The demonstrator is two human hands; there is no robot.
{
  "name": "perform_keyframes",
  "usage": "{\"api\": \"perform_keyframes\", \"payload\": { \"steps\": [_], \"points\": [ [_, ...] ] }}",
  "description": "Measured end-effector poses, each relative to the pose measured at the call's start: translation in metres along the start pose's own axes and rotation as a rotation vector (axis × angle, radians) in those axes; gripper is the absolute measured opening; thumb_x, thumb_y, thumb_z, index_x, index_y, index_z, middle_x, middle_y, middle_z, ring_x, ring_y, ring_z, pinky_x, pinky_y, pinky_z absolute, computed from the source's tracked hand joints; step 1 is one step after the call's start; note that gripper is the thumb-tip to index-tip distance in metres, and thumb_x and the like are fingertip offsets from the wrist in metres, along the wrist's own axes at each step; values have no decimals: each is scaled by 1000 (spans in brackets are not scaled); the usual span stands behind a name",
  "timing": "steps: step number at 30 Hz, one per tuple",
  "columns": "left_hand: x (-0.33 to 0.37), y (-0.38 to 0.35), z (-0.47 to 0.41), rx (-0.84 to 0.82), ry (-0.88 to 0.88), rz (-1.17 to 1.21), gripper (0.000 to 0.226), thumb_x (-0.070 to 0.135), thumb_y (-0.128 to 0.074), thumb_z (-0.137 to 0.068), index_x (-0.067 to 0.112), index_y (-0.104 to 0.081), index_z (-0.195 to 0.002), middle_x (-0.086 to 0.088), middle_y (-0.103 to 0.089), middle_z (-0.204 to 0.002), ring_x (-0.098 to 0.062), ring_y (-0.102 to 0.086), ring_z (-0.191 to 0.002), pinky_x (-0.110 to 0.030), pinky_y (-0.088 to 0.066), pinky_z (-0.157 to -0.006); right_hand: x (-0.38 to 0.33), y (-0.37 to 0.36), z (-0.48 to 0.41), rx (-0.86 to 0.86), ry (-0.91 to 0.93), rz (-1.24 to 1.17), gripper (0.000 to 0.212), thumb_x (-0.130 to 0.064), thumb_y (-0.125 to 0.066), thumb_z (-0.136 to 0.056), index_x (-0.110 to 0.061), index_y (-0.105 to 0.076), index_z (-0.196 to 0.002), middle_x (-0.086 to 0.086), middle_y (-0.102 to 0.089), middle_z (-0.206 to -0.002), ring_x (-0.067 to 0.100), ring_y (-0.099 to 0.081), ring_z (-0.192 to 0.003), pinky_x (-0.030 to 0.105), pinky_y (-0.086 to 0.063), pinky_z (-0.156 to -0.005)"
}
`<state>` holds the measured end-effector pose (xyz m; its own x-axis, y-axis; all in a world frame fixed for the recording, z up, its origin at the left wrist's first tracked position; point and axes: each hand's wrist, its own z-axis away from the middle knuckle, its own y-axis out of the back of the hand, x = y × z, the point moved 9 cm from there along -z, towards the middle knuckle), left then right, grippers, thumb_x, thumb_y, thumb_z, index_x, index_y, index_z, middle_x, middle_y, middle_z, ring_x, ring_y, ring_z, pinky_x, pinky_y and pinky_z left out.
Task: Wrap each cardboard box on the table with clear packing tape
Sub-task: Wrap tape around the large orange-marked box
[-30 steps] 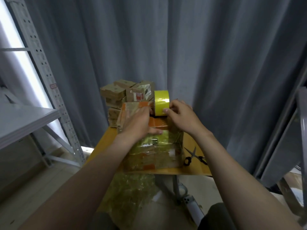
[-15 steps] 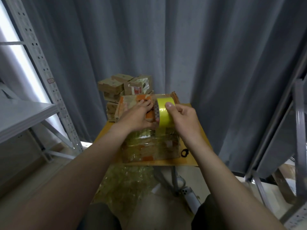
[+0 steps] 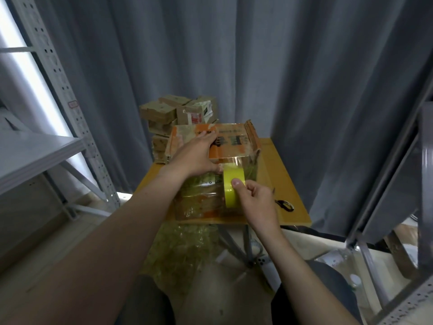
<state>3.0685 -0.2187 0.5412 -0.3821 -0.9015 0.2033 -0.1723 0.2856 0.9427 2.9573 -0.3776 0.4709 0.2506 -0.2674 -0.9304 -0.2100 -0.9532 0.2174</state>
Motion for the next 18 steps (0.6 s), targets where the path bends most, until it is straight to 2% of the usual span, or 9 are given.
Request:
{"api": "perform_keyframes", "payload": {
  "steps": [3,4,6,8,9,10,12,15,18],
  "points": [
    [1,0,2,-21,-11,-56,117,60,-81,-73,25,-15,-163,8,-14,-170,-13,-10,-157,-63,-11,-123,4,1,-1,3,-48,-12,28,-37,-69,-98,-19,-54,-82,-16,-52,-59,4,-46,-52,25,-36,-56],
    [1,-1,2,-30,-10,-78,115,61,-79,-75,25,-15,-164,9,-11,-171,-12,-8,-157,-64,-7,-123,2,5,-2,15,-59,-1,23,-38,-73,-95,-21,-57,-98,-16,-63,-75,1,-57,-64,24,-43,-63],
    [1,-1,3,-30,-10,-95,112,62,-77,-77,25,-16,-164,11,-10,-171,-10,-7,-157,-65,-4,-122,-17,21,-6,94,53,182,49,-42,-72,-94,-22,-49,-133,-8,-64,-122,4,-61,-110,25,-49,-93],
    [3,0,5,-30,-11,-85,109,62,-76,-79,25,-18,-163,12,-11,-170,-10,-8,-157,-65,-4,-122,-54,19,-10,43,268,442,68,-53,-50,-103,-18,-31,-159,0,-36,-162,16,-29,-152,35,-25,-124],
    [4,1,6,-28,-13,-79,105,61,-74,-81,25,-19,-163,12,-11,-170,-9,-8,-157,-65,-4,-122,-68,6,-14,-81,300,512,76,-60,-35,-104,-17,-19,-165,0,-17,-172,16,-10,-159,37,-12,-129],
    [5,2,8,-27,-19,-76,99,58,-71,-85,25,-19,-163,12,-12,-170,-9,-8,-157,-65,-3,-123,-73,-11,-18,-227,268,554,82,-65,-24,-102,-17,-10,-166,0,-2,-174,17,2,-160,40,-5,-130],
    [8,4,10,-29,-25,-85,84,51,-61,-95,27,-18,-163,12,-10,-171,-9,-7,-157,-63,2,-123,-71,-41,-31,-441,167,707,87,-70,-13,-101,-13,-2,-166,6,8,-173,21,8,-159,40,1,-129],
    [6,2,9,-56,-12,-154,72,51,-48,-103,31,-13,-164,13,-4,-171,-9,-2,-157,-59,6,-124,-65,-66,-67,-483,65,921,93,-73,-2,-99,-7,0,-165,13,9,-172,25,10,-160,40,6,-127],
    [2,-5,5,-41,-12,-145,92,62,-62,-90,35,-13,-163,11,-16,-170,-13,-13,-156,-56,5,-125,-61,-79,-105,-503,-19,903,95,-77,1,-96,-13,-3,-166,16,10,-172,29,15,-159,46,9,-128]
  ]
}}
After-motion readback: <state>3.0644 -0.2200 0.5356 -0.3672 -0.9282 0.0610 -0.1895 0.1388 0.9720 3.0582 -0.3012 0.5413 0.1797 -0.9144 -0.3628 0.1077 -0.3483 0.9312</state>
